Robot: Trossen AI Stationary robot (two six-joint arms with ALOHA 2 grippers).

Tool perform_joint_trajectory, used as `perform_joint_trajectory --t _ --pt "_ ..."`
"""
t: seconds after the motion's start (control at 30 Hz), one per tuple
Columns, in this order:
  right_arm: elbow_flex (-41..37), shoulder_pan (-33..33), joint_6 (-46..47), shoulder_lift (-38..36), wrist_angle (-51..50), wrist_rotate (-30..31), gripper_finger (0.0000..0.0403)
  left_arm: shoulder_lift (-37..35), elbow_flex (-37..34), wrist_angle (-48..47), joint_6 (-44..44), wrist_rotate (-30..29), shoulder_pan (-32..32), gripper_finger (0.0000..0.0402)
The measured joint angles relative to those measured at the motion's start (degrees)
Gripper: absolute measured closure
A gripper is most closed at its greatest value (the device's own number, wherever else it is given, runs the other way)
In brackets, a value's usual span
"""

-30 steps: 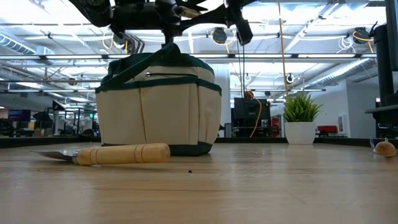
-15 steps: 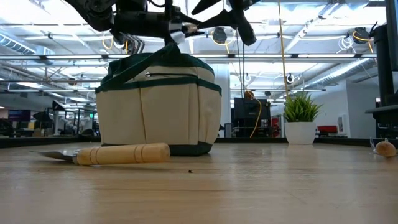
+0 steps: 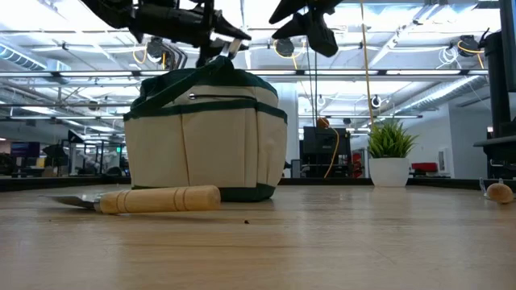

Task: Pick & Place Garden tools in Gardening bag
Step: Put the brown trowel into the gardening bag

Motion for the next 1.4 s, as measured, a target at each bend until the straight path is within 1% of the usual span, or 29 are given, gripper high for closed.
perform_joint_trajectory --t 0.13,0.3,0.47,0.6,0.77,0.9,0.97,1.13,1.2,1.3,1.4 --pt "0.00 0.00 7.16 -0.75 -2.04 1.74 0.0271 -2.59 0.00 -3.65 5.40 -6.12 -2.39 0.0333" --pt "0.00 -0.15 17.04 -1.09 -5.73 3.84 0.0271 -3.22 0.01 -3.43 12.96 -15.83 -8.11 0.0333" --pt "0.00 -0.15 21.29 -1.06 -9.29 4.33 0.0271 -3.16 0.00 -4.47 18.92 -24.93 -12.41 0.0333" --pt "0.00 -0.17 23.57 -1.06 -10.44 4.40 0.0271 -3.04 -0.02 -6.07 19.80 -32.59 -14.82 0.0333" --pt "0.00 -0.16 23.71 -1.06 -10.48 4.47 0.0271 -3.07 -0.02 -7.77 19.86 -41.45 -18.11 0.0333" --pt "0.00 -0.17 23.72 -1.06 -10.46 4.46 0.0271 -3.04 -0.02 -11.44 17.32 -49.36 -20.62 0.0333" --pt "0.00 -0.25 23.71 -1.06 -10.45 4.46 0.0271 -3.04 -0.02 -11.52 16.40 -52.81 -21.84 0.0333" --pt "0.00 -0.80 23.71 -1.04 -10.39 4.30 0.0271 -1.69 0.00 -10.74 15.30 -58.89 -23.81 0.0333" --pt "0.00 -1.06 23.72 -1.04 -10.07 4.30 0.0271 -1.11 -0.09 -10.17 15.34 -59.72 -24.34 0.0333" --pt "0.00 -1.41 23.72 -1.04 -10.00 4.28 0.0271 0.25 0.07 -6.65 13.98 -60.15 -24.94 0.0333" --pt "0.00 -1.42 23.72 -1.04 -9.98 4.28 0.0271 1.50 -0.04 -5.65 13.64 -62.22 -26.04 0.0333"
